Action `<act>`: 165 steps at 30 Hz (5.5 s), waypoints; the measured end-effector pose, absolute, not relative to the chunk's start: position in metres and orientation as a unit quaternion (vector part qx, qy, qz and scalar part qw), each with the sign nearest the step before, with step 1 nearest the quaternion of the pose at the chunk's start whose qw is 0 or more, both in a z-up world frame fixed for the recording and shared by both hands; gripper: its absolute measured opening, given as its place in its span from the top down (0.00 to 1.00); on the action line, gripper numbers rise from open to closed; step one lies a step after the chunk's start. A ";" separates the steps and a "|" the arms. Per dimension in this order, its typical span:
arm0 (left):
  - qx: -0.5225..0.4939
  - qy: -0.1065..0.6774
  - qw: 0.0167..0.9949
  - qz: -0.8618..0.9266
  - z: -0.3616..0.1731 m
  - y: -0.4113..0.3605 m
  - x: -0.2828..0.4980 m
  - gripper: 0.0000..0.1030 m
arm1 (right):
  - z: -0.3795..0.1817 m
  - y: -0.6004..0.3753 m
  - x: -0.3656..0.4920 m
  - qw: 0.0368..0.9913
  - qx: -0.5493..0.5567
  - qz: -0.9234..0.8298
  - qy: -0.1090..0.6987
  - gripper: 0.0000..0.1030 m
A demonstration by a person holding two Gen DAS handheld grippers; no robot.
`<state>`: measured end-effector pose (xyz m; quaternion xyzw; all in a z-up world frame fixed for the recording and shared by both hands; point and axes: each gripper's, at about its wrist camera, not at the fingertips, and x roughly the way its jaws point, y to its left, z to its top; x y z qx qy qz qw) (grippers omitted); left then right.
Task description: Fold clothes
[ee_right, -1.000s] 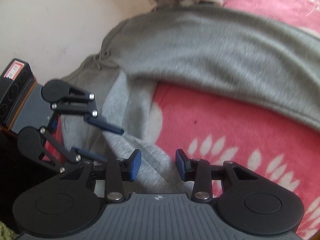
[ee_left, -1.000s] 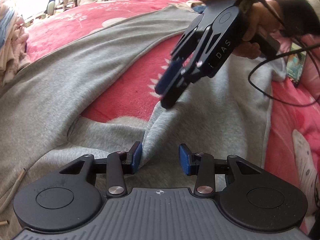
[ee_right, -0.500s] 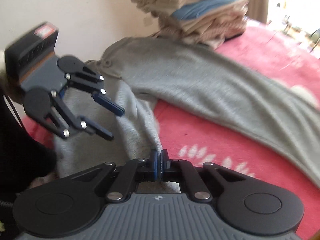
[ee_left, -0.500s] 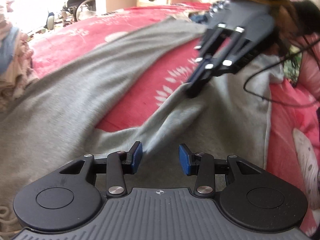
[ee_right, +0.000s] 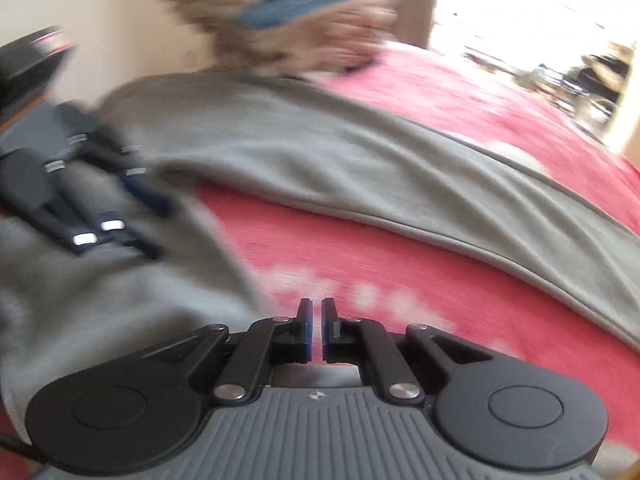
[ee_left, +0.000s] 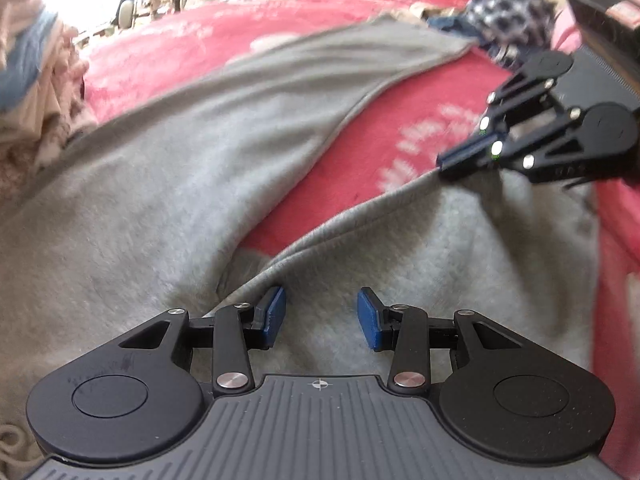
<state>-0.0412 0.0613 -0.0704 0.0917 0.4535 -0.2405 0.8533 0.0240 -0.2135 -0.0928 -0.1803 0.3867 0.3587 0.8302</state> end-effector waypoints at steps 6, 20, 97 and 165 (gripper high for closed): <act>0.093 0.446 0.860 -0.228 -0.066 0.062 -0.043 0.61 | -0.042 -0.325 0.065 0.894 -0.119 0.198 0.384 0.83; 0.141 0.442 0.861 -0.210 -0.067 0.041 -0.024 0.61 | -0.053 -0.451 0.150 0.752 -0.354 0.151 0.535 0.54; -0.221 0.536 0.814 -0.024 -0.024 0.174 -0.221 0.56 | -0.126 -0.482 -0.137 0.737 0.545 -0.103 0.387 0.72; -0.431 0.404 0.789 0.171 -0.078 0.225 -0.251 0.79 | -0.113 -0.478 -0.152 0.798 0.489 -0.202 0.289 0.75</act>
